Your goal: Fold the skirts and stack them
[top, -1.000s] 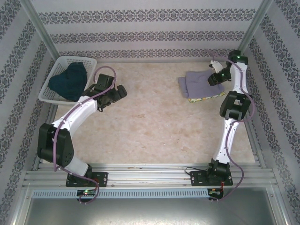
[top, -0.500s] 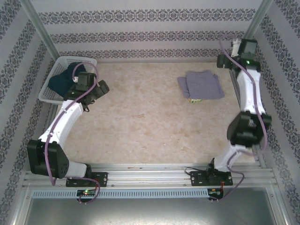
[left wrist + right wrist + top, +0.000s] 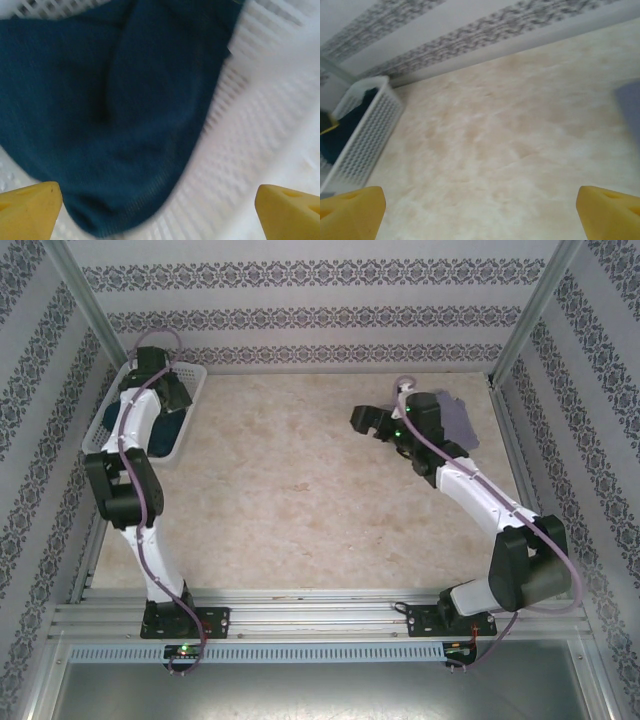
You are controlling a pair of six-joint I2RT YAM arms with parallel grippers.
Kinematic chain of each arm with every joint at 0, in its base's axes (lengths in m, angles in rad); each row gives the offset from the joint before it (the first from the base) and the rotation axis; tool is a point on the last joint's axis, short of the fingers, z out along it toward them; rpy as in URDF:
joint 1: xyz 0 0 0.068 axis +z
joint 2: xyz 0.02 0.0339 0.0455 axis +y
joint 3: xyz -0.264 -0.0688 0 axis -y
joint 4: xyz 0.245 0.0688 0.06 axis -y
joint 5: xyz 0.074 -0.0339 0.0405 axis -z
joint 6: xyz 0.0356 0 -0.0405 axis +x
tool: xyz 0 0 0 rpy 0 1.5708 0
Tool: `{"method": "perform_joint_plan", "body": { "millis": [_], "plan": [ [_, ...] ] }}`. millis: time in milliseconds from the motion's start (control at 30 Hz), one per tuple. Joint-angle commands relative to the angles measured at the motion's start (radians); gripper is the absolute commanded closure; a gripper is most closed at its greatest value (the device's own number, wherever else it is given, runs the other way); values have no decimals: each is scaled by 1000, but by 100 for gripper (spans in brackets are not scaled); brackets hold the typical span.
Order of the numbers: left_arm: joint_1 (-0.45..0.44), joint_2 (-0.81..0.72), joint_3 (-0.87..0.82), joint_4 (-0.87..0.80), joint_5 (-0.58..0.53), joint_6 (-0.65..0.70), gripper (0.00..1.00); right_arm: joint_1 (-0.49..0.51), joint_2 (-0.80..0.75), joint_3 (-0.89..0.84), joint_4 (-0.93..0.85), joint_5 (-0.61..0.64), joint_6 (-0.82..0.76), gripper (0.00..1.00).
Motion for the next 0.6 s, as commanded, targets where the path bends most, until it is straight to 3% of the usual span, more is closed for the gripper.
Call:
{"method": "perform_joint_plan", "body": {
  "millis": [0,100,200,233,300,367,400,567],
  "plan": [
    [62,155,205,-119,-80,29,0,41,24,47,59,74,13,2],
    [99,358,465,-203,-62,-5,0,59,40,91,25,75,-14,2],
    [150,565,749,-333,115,-104,1,69,33,122,-11,93,-46,2],
    [164,606,797,-349,178,-138,10,72,27,124,-22,107,-53,2],
    [183,631,822,-351,274,-191,57,74,11,121,-36,136,-64,2],
    [178,585,804,-314,315,-167,89,74,-8,112,-43,156,-66,2],
    [173,541,787,-278,338,-144,100,74,-16,106,-43,163,-73,2],
    [164,313,772,-142,429,-63,100,75,-39,79,-26,209,-82,2]
  ]
}}
